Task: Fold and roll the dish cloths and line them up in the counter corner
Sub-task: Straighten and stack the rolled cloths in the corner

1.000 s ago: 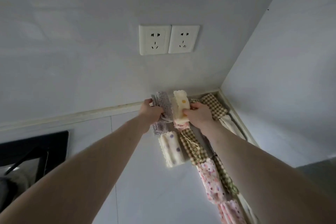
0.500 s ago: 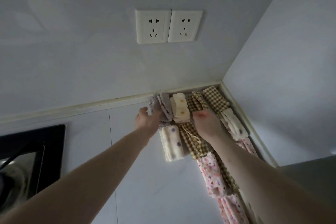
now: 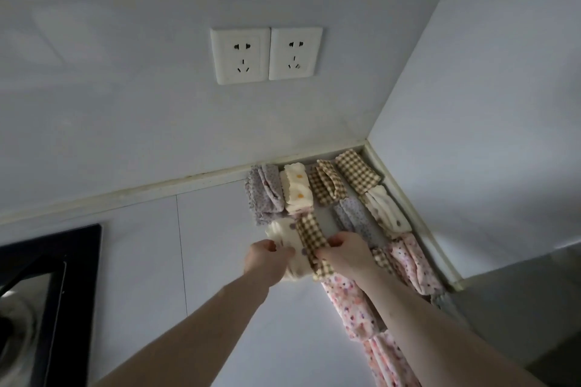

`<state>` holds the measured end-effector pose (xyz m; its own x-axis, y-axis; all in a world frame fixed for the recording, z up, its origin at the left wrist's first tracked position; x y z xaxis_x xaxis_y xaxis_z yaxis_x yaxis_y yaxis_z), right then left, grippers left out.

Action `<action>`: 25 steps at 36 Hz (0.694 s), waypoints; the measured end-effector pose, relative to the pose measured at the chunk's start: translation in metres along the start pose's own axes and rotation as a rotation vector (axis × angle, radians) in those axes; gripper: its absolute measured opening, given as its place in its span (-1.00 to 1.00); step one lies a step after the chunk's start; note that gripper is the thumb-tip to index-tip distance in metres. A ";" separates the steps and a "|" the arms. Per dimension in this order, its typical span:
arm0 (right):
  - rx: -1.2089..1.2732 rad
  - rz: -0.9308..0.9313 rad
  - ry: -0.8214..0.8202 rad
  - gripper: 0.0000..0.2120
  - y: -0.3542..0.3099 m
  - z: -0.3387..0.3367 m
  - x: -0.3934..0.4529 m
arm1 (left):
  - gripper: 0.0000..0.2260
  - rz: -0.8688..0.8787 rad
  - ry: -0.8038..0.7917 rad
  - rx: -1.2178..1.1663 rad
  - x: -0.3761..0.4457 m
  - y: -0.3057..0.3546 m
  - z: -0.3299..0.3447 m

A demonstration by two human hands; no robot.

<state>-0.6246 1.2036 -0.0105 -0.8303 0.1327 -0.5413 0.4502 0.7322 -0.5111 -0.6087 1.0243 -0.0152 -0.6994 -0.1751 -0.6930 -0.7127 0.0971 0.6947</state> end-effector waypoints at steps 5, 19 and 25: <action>0.304 -0.036 0.127 -0.88 -0.002 -0.027 -0.006 | -0.86 0.186 -0.022 -0.017 -0.010 0.028 0.002; 0.600 0.048 0.417 -0.70 -0.006 -0.118 0.083 | -0.69 0.270 -0.155 -0.130 0.050 0.146 0.078; 0.496 0.000 0.426 -0.66 -0.023 -0.135 0.125 | -0.62 0.229 -0.153 -0.122 0.088 0.171 0.108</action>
<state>-0.7829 1.2939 0.0237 -0.8419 0.4606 -0.2812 0.4635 0.3502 -0.8139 -0.7979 1.1310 0.0225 -0.8480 -0.0113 -0.5299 -0.5299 -0.0030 0.8481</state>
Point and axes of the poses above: each hand's wrist, its own x-axis towards the middle knuckle, its own z-axis out of the palm, y = z × x, the point moved 1 cm from there along x, towards the middle knuckle, and after that the axes turned 7 degrees about -x, right-handed, at the moved point
